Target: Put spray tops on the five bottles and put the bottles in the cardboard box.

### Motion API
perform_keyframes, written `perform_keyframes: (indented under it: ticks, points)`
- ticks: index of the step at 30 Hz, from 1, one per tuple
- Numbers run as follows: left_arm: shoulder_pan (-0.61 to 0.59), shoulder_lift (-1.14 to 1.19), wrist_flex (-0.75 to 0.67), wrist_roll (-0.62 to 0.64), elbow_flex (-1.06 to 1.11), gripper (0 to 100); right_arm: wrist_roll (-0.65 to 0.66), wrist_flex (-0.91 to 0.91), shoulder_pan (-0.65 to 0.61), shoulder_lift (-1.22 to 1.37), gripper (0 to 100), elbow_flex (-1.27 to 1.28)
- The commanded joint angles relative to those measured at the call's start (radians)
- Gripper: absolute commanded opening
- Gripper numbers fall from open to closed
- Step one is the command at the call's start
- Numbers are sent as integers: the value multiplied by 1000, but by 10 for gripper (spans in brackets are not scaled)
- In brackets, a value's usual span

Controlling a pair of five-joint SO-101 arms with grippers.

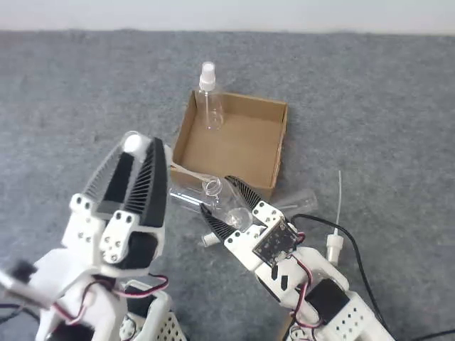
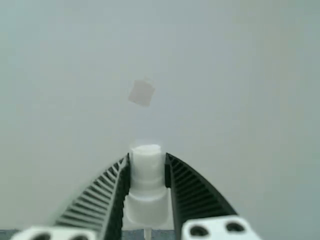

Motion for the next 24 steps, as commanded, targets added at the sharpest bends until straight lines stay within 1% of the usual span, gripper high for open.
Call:
perform_keyframes:
  ticks: [1,9,13,17,21,24]
  points:
    - [26,0,-3,-8,19,12,14,-30,-8,-19,9,20]
    - [21,0,-3,-9,59,12,14,-25,-7,-21,9,20]
    - [20,-2,-3,-41,76,12,14,-33,-7,-21,9,20]
    - [20,-2,2,-43,84,12,14,-35,-7,-21,9,20]
    - [20,-2,-3,-46,124,12,14,-35,-7,-21,9,20]
    - [21,-3,-3,-74,154,12,14,-35,-7,-22,9,18]
